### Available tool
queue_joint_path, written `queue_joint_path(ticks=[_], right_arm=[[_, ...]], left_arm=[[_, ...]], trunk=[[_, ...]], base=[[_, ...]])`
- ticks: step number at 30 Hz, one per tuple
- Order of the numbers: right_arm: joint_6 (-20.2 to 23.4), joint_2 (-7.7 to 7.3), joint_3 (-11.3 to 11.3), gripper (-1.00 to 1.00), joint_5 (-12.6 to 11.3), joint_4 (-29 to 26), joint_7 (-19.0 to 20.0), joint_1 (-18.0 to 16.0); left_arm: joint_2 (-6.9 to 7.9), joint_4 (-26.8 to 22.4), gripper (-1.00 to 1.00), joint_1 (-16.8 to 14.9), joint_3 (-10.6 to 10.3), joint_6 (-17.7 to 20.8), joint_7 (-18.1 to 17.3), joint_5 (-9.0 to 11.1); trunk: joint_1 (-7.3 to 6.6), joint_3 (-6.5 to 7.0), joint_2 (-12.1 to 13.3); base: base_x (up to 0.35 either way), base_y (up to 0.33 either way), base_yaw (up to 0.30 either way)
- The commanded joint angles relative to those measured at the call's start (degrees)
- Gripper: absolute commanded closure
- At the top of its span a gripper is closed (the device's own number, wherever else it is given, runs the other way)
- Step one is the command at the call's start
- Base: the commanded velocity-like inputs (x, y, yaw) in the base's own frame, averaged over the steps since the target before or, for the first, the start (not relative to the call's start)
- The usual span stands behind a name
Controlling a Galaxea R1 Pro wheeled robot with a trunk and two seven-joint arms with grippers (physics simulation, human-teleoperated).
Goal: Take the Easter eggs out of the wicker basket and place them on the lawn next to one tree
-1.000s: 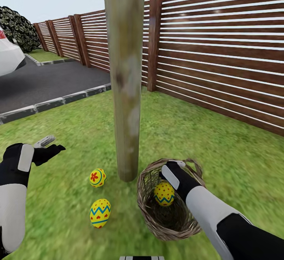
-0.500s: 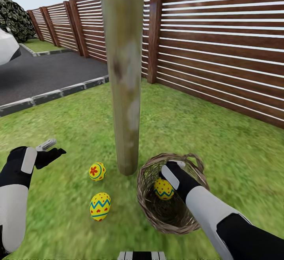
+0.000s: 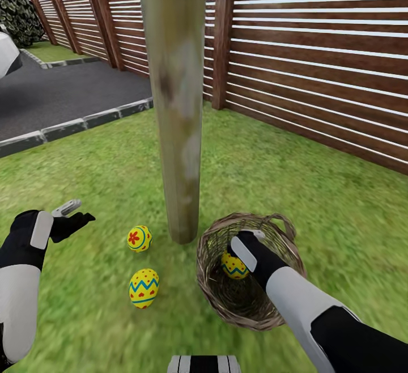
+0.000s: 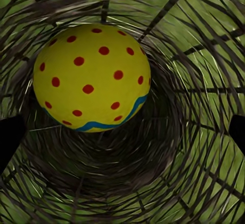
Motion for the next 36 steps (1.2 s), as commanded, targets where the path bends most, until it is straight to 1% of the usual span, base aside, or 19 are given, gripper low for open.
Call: queue_joint_path(ticks=[1,13,27,36], right_arm=[[0.2,-0.05,0.4,-1.0,-0.5,-0.3,-0.5,0.0],[0.7,-0.03,0.6,-1.0,-0.5,-5.1,-0.5,-0.1],[0.7,-0.19,0.7,-1.0,-0.4,-6.4,-0.5,-0.1],[0.7,-0.21,0.7,-1.0,-0.4,-6.4,-0.5,-0.1]], left_arm=[[0.0,-0.1,-1.0,0.0,0.0,0.2,0.5,0.6],[0.09,-0.1,-1.0,0.0,0.1,0.3,0.6,0.5],[-0.07,-0.1,-1.0,0.0,0.1,0.3,0.5,0.6],[-0.09,0.0,-1.0,0.0,0.1,0.3,0.5,0.5]], trunk=[[-0.01,-0.05,0.0],[-0.01,-0.05,0.0],[-0.01,-0.05,0.0],[0.22,-2.04,-0.1]], base=[[0.0,0.0,0.0],[0.0,0.0,0.0],[0.0,0.0,0.0],[0.0,0.0,0.0]])
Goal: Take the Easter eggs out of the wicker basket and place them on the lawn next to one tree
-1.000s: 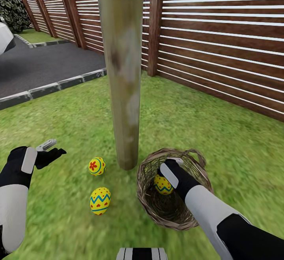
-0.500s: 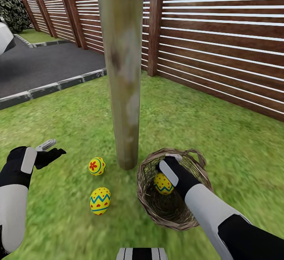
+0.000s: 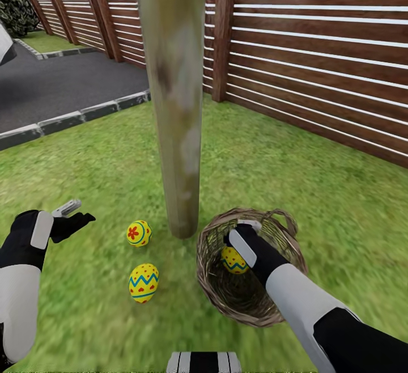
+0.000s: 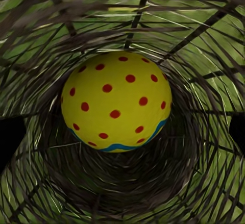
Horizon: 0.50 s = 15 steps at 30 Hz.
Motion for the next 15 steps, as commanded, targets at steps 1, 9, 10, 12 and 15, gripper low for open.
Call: queue_joint_path(ticks=[1,9,10,12,15], right_arm=[[0.1,-0.04,0.3,-1.0,-0.5,-0.1,-0.5,-0.1],[0.1,-0.02,0.9,-1.0,-0.5,-0.1,-0.5,-0.1],[0.0,-0.03,1.1,-1.0,-0.5,-0.1,-0.5,-0.1],[0.0,-0.04,1.3,-1.0,-0.5,-0.1,-0.5,-0.1],[0.0,-0.04,1.4,-1.0,-0.5,-0.1,-0.5,-0.1]], left_arm=[[0.01,0.0,-1.0,0.0,0.0,0.2,0.5,0.6],[0.02,0.0,-1.0,0.0,0.0,0.2,0.5,0.6],[0.01,0.0,-1.0,0.0,0.0,0.2,0.5,0.6],[0.0,0.0,-1.0,0.0,0.0,0.2,0.5,0.6],[0.0,0.0,-1.0,0.0,0.0,0.2,0.5,0.6]], trunk=[[0.01,-0.27,0.0],[0.22,-2.05,-0.1],[0.24,-2.27,-0.2],[0.3,-2.71,-0.2],[0.37,-3.38,-0.2]], base=[[0.0,0.0,0.0],[0.0,0.0,0.0],[0.0,0.0,0.0],[0.0,0.0,0.0],[0.0,0.0,0.0]])
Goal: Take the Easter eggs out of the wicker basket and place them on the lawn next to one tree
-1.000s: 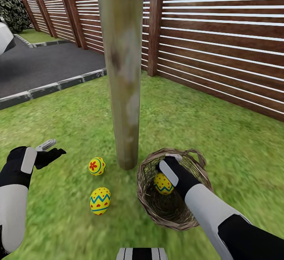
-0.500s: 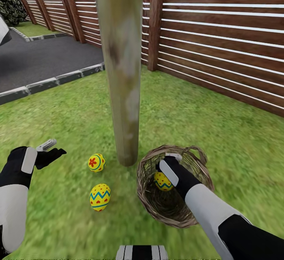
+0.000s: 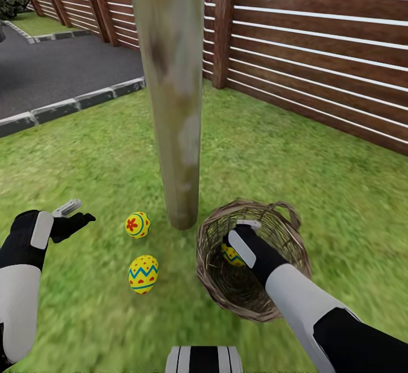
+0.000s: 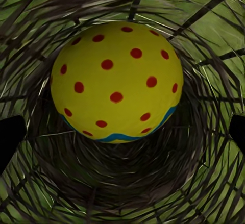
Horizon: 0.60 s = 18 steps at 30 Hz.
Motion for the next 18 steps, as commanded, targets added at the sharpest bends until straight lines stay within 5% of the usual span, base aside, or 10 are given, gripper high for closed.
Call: queue_joint_path(ticks=[1,6,18], right_arm=[[0.1,-0.04,0.3,-1.0,-0.5,-0.1,-0.5,0.0],[0.1,-0.04,0.4,-1.0,-0.5,-0.1,-0.5,0.0],[-4.3,-0.16,1.2,-1.0,-0.4,0.0,0.5,0.0]], left_arm=[[-0.01,-0.1,-1.0,0.0,0.0,0.2,0.5,0.6],[-0.01,0.1,-1.0,0.0,0.1,0.2,0.5,0.7],[-0.14,0.2,-1.0,0.0,0.1,0.2,0.5,0.7]], trunk=[[0.01,-0.27,0.0],[0.14,-1.38,-0.1],[0.14,-1.38,-0.1]], base=[[0.0,0.0,0.0],[0.0,0.0,0.0],[0.0,0.0,0.0]])
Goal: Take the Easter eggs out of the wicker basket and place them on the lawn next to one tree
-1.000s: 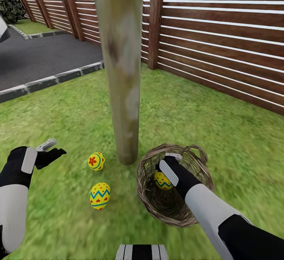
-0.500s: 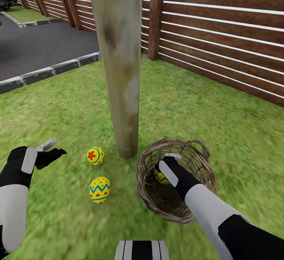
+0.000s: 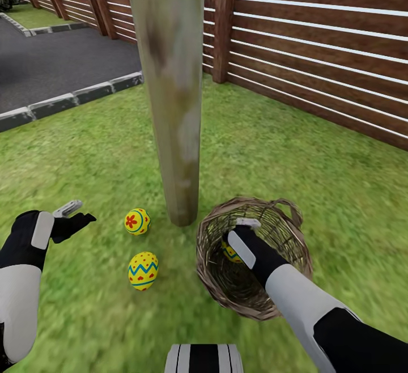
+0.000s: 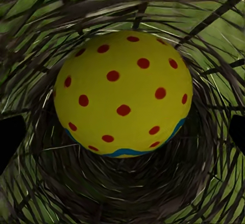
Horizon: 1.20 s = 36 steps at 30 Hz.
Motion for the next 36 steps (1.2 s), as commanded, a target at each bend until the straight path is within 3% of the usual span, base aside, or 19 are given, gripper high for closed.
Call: queue_joint_path(ticks=[1,5,9,22,27,36], right_arm=[[-2.1,-0.11,1.5,-1.0,-0.4,0.0,0.4,0.0],[-8.6,-0.39,7.0,-1.0,0.0,0.5,3.1,0.0],[-11.5,-0.6,10.7,-1.0,0.3,1.7,4.3,-0.1],[-12.0,-0.85,11.2,-1.0,0.2,2.2,4.5,0.0],[-12.0,-2.77,11.3,-1.0,0.1,2.5,4.6,0.0],[-12.0,-3.07,11.3,-1.0,0.1,2.7,4.6,0.0]], left_arm=[[-0.02,0.0,-1.0,0.0,0.1,0.2,0.5,0.6],[-0.04,0.0,-1.0,0.0,0.1,0.2,0.5,0.6],[-0.05,1.0,-1.0,0.0,0.1,0.2,0.6,0.6],[-0.12,2.8,-1.0,0.0,0.0,0.1,0.5,0.6],[-0.13,3.1,-1.0,0.0,0.1,0.1,0.5,0.6],[-0.13,3.2,-1.0,0.0,0.0,0.1,0.3,0.6]], trunk=[[-0.01,-0.04,0.0],[-0.01,-0.04,0.0],[-0.01,-0.04,0.0],[-0.01,-0.04,0.0],[-0.01,-0.04,0.0],[-0.01,-0.04,0.0]], base=[[0.0,0.0,0.0],[0.0,0.0,0.0],[0.0,0.0,0.0],[0.0,0.0,0.0],[0.0,0.0,0.0],[0.0,0.0,0.0]])
